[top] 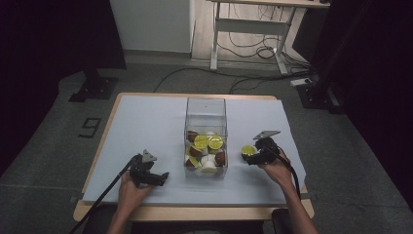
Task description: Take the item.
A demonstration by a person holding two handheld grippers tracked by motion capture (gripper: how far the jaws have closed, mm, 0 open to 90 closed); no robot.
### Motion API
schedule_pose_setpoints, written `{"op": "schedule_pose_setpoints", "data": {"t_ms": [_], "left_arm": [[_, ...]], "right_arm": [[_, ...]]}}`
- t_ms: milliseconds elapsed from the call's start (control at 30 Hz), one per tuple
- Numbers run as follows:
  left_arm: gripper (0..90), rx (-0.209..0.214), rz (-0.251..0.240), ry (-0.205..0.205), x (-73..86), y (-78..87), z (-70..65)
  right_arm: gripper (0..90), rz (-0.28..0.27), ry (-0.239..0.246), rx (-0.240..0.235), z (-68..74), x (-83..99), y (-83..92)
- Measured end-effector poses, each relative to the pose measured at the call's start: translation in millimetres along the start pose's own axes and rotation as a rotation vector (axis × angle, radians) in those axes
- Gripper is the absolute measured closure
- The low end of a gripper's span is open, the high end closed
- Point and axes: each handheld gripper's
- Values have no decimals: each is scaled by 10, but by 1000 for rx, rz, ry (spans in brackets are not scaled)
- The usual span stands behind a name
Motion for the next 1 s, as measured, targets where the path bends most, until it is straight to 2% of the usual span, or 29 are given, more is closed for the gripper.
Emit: {"op": "schedule_pose_setpoints", "data": {"t_ms": [167, 433, 700, 1000], "left_arm": [[0, 0, 0, 0, 0, 0, 0], [0, 0, 0, 0, 0, 0, 0], [0, 0, -1, 0, 0, -1, -1], [0, -1, 0, 0, 0, 0, -1]], "right_arm": [[136, -8, 12, 0, -1, 4, 114], [131, 4, 33, 24, -13, 73, 237], [87, -8, 5, 30, -9, 191, 293], [68, -4, -27, 26, 0, 396, 234]]}}
Point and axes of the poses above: each handheld gripper's, and its own axes: y roughly backward along the jaws, x roughly out of its underside, z roughly to its left, and after that the axes turned 13 degrees about x, right-handed
